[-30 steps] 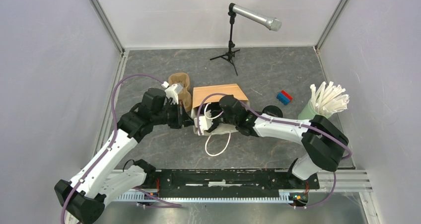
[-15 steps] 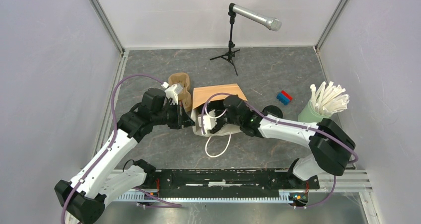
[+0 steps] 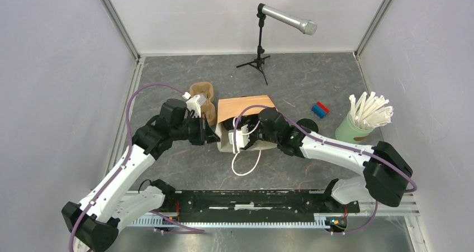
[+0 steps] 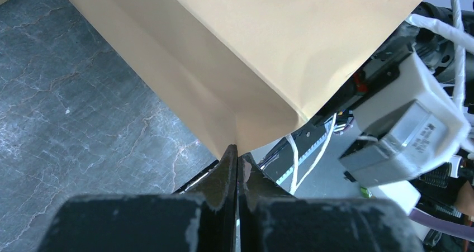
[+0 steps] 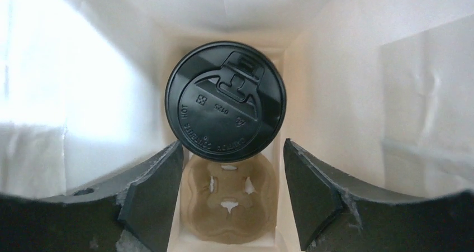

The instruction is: Pack the takeout coffee

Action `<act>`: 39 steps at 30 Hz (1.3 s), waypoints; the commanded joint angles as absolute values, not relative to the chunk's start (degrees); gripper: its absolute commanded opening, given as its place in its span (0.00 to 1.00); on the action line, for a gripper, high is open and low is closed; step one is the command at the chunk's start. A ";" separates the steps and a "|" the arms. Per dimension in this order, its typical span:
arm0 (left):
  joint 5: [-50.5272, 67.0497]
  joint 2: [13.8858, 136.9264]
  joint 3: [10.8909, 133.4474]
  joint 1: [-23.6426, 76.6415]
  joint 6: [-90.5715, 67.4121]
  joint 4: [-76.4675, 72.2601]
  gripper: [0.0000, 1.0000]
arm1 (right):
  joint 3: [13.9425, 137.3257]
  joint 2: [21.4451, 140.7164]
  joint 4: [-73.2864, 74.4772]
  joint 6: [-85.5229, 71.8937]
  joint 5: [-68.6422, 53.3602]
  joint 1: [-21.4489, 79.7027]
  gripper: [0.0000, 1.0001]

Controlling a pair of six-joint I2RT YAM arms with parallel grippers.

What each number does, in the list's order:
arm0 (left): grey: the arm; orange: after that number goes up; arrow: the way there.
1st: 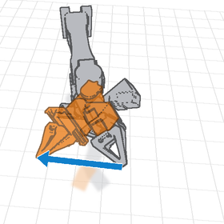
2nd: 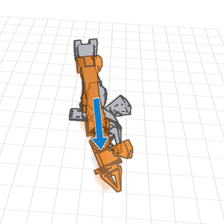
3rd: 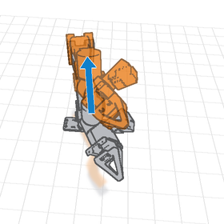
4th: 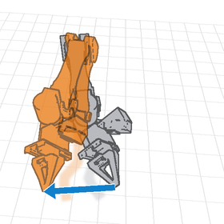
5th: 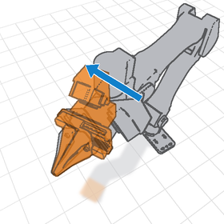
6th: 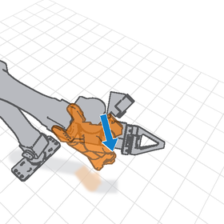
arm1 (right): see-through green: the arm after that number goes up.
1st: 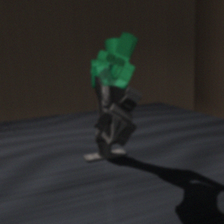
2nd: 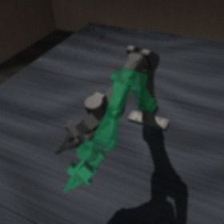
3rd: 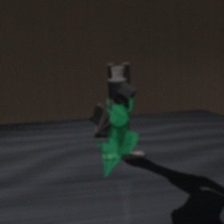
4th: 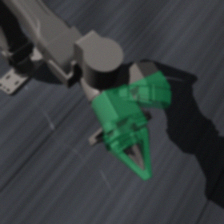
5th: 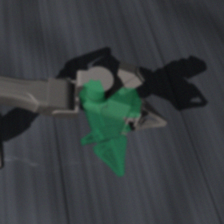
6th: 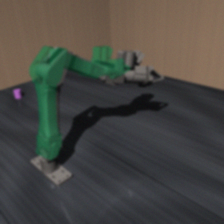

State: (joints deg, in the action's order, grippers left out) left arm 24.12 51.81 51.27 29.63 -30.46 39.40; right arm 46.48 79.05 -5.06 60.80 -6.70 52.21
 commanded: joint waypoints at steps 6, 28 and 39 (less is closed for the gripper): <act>26.27 53.16 54.75 29.36 -29.20 40.20 0.02 | 48.93 79.69 -9.57 55.99 -12.32 51.94 0.46; 26.82 51.89 53.44 29.28 -30.86 39.73 0.02 | 47.02 87.83 -24.37 51.77 -7.46 51.38 0.39; 26.28 53.07 55.26 28.61 -32.34 39.99 0.02 | 47.70 80.23 -13.61 50.58 -10.73 51.42 0.50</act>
